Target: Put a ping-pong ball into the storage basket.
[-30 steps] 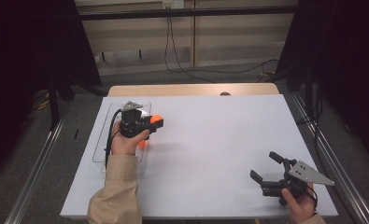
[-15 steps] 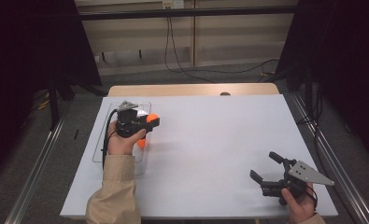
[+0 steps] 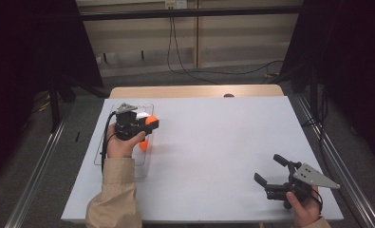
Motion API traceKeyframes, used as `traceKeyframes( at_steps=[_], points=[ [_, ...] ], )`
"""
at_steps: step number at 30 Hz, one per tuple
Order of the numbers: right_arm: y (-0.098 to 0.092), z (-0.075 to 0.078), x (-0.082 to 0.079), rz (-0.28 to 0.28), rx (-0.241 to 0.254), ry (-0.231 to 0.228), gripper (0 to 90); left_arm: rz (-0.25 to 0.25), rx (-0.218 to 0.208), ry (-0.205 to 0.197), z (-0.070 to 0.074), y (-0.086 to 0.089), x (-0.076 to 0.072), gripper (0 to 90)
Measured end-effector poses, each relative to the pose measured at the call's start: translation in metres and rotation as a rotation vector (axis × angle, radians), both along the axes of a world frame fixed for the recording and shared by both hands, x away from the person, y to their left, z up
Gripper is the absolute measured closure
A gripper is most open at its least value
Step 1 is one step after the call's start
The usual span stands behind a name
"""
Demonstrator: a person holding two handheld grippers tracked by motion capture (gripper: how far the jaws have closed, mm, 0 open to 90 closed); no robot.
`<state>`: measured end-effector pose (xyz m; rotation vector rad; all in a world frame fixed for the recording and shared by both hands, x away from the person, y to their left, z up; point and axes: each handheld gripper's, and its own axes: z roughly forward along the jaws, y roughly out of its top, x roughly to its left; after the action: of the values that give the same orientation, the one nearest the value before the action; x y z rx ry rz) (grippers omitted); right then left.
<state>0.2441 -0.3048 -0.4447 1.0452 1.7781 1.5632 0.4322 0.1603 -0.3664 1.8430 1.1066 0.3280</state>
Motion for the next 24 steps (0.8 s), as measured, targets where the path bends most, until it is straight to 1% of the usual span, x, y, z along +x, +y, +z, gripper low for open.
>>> traceKeyframes(
  at_steps=[7,13,15,24],
  points=[
    [0.000,0.000,0.000,0.001,-0.003,-0.002,1.1,0.015,-0.005,-0.013,0.002,0.005,-0.001,50.8],
    [0.001,0.000,0.000,0.002,0.000,-0.002,1.1,0.044,-0.003,-0.020,0.000,0.013,0.000,50.8],
    [0.001,0.001,0.000,0.002,0.000,-0.002,1.1,0.050,0.007,-0.023,0.001,0.015,0.000,50.8],
    [0.001,0.000,0.000,0.002,0.000,-0.001,1.0,0.087,0.022,-0.037,0.001,0.023,-0.001,50.7]
  ],
)
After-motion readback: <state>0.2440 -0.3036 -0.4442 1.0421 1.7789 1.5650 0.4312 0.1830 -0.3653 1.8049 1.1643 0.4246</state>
